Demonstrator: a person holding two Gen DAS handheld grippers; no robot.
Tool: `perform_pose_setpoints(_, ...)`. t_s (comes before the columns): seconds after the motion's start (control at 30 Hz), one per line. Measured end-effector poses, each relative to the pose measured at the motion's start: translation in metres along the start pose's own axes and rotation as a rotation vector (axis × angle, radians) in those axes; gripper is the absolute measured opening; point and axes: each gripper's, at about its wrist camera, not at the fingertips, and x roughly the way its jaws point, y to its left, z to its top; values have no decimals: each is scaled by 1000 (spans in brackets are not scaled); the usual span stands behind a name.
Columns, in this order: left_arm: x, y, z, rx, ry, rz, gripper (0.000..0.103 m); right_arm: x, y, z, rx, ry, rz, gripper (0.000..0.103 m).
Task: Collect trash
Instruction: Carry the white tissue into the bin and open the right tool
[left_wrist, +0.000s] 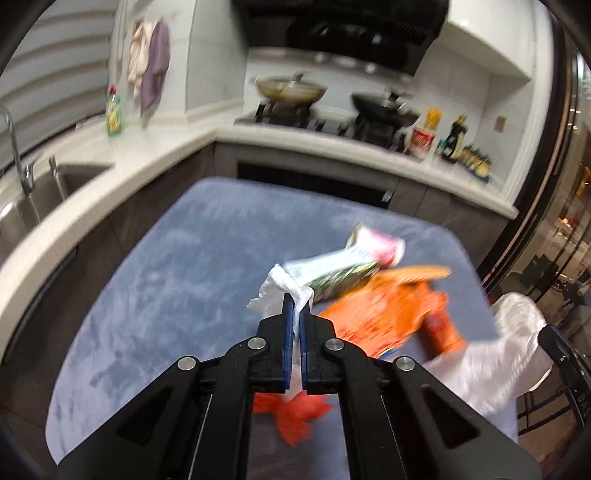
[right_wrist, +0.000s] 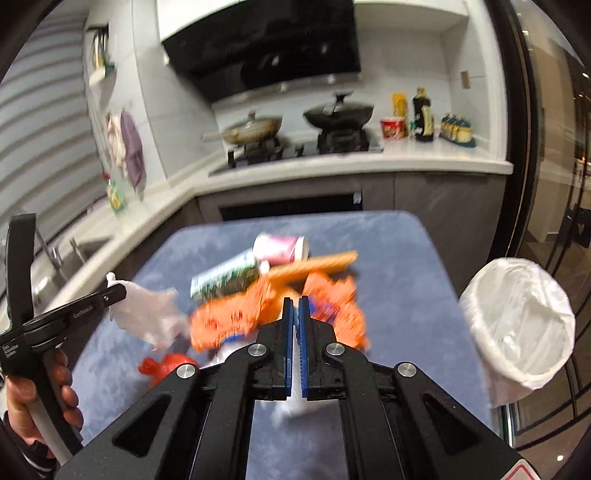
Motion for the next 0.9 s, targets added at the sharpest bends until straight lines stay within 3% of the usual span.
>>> perform_pose_setpoints(0.2,-44,-56,29,54,-109,-89,2,-48,-35,24,39,-120,-12,3)
perform_pose_setpoints(0.4,-58,-125,38,122,-128,-197,2,-83,-86,38,94,-203,-67,3)
perform_pose_setpoints(0.67,-39,-224,32,215,-91,-312,2,-102,-166,44,167,-241,-191,3)
perform_pose_setpoints(0.9,-5,-304,15,303,-30,-365,3,-90,-225,37,207,-193,-295,3)
